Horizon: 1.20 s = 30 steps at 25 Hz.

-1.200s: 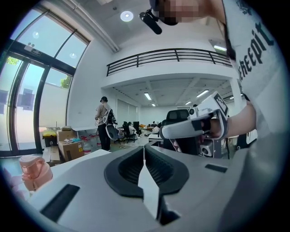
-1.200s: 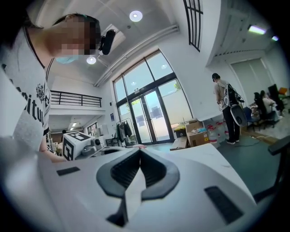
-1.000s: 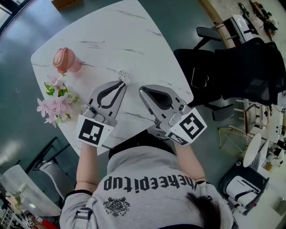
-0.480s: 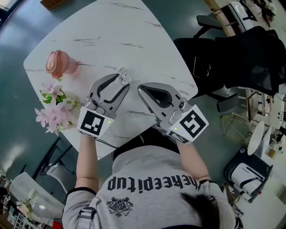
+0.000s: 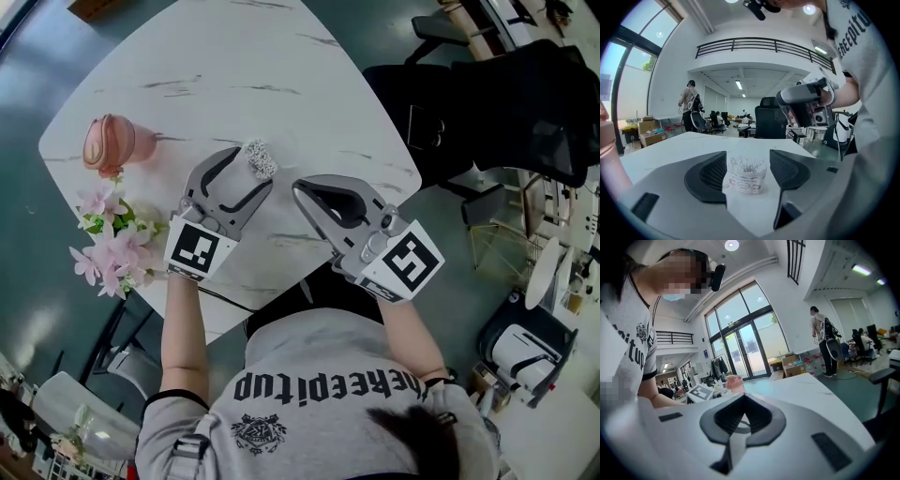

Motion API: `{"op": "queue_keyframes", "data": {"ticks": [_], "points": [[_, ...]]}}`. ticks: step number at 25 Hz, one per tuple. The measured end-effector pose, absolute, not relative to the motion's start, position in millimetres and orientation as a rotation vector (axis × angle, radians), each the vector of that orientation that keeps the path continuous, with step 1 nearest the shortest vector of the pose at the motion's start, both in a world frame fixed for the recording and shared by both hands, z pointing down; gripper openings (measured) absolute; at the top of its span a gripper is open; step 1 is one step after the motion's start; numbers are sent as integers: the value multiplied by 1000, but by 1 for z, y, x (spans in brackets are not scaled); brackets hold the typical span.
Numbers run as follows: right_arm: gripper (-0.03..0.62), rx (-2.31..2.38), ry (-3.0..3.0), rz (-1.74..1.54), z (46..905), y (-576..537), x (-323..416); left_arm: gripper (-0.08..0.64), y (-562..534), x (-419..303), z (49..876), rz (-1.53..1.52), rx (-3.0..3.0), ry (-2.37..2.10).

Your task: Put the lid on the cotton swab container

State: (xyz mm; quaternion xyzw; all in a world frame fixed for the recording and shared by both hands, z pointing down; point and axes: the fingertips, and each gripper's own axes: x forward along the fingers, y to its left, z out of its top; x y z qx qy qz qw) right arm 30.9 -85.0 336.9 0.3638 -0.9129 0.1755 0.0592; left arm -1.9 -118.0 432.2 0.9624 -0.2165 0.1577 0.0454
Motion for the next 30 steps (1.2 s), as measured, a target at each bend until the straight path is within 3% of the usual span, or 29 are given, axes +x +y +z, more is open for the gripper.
{"op": "queue_keyframes", "data": {"ticks": [12, 30], "points": [[11, 1112, -2729, 583, 353, -82, 37, 324, -122, 0, 466, 553, 2914, -607], [11, 1150, -2676, 621, 370, -92, 43, 324, -124, 9, 478, 569, 2920, -560]]}}
